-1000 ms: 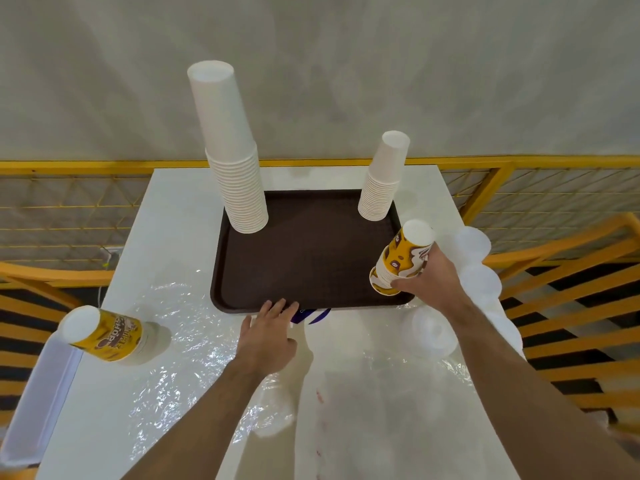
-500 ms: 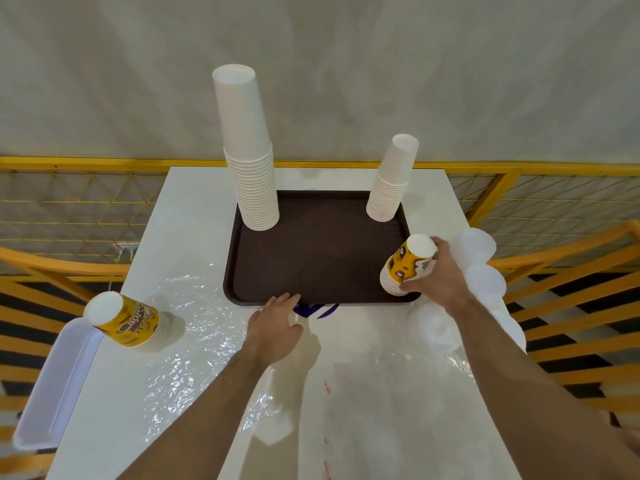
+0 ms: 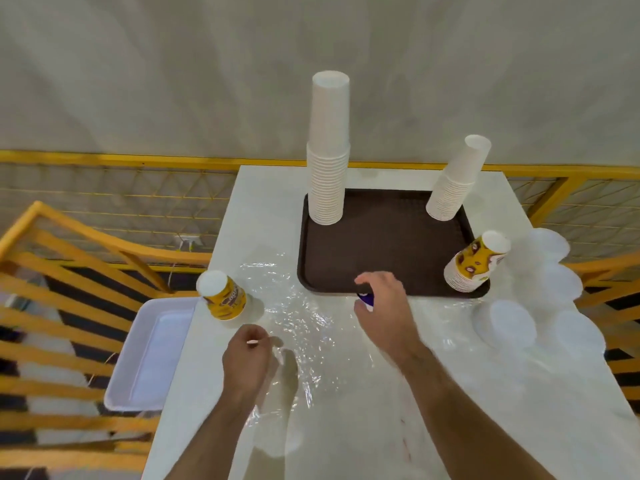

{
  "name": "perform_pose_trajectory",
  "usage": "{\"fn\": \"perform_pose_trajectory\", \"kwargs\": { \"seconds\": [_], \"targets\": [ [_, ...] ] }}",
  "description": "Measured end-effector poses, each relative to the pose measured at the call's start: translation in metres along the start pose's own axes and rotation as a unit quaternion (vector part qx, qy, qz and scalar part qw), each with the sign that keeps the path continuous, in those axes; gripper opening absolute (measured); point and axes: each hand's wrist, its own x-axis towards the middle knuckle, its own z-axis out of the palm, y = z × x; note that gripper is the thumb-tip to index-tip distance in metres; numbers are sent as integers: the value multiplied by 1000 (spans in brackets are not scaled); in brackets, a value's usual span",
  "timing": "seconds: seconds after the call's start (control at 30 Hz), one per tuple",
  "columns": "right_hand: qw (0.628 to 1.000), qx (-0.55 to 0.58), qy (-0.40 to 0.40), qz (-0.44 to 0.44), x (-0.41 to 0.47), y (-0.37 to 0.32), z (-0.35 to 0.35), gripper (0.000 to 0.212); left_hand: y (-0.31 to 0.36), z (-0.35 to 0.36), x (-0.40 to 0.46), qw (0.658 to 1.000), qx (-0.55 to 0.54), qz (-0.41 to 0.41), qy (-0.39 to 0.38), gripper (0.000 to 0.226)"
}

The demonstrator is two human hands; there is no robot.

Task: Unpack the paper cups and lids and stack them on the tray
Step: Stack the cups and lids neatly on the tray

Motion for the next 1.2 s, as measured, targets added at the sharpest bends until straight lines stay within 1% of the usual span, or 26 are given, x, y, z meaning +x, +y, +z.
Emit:
{"fn": "perform_pose_trajectory", "kwargs": {
  "seconds": [0.03,0.07,0.1,0.17,0.23,0.3,0.37,0.43,0.5,0.63,0.7,0.87,0.93,1.0,1.03,1.1,1.17,1.2],
  "targets": [
    [998,-37,-47,15,-4,1,15,37,-7,-11,5,1000,0,-14,28,10],
    [993,-79,-77,31,-8,4,26,39,-13,-20,12,998,-2,-23,51,16],
    [987,-118,-95,48,-10,7,35,42,-16,-28,20,997,-6,-27,71,22],
    [977,-161,-106,85,-15,11,43,46,-21,-40,37,996,-16,-21,88,39],
    [968,-182,-123,121,-19,12,45,49,-21,-48,55,996,-46,-5,72,69],
    [958,-203,-151,134,-24,14,45,53,-21,-50,69,997,-59,22,39,98],
    [954,-220,-158,129,-27,13,46,56,-18,-49,78,997,-59,49,8,111],
    [953,-226,-157,130,-28,11,46,57,-16,-48,82,995,-67,65,-23,109],
    [952,-228,-153,133,-28,10,47,57,-17,-47,87,994,-60,79,-41,101],
    [949,-231,-161,143,-28,9,48,57,-19,-47,90,993,-38,99,-44,80],
    [949,-229,-161,143,-27,9,47,57,-19,-49,91,994,-36,100,-39,77],
    [955,-193,-171,147,-27,11,42,58,-10,-52,81,991,-59,113,-48,78],
    [961,-191,-141,145,-28,6,37,57,-1,-51,71,988,-71,127,-50,69],
    [972,-183,-82,119,-26,-3,32,54,10,-46,60,985,-75,146,-57,63],
    [982,-153,-58,95,-23,-8,30,51,15,-43,55,983,-72,156,-63,63],
    [998,-37,-38,32,-17,-20,24,51,23,-35,45,979,-68,176,-82,64],
    [994,97,-49,2,-10,-33,13,57,31,-24,35,974,-60,192,-107,63],
    [987,147,-70,1,-7,-40,5,63,36,-18,30,970,-55,202,-120,62]
  ]
}}
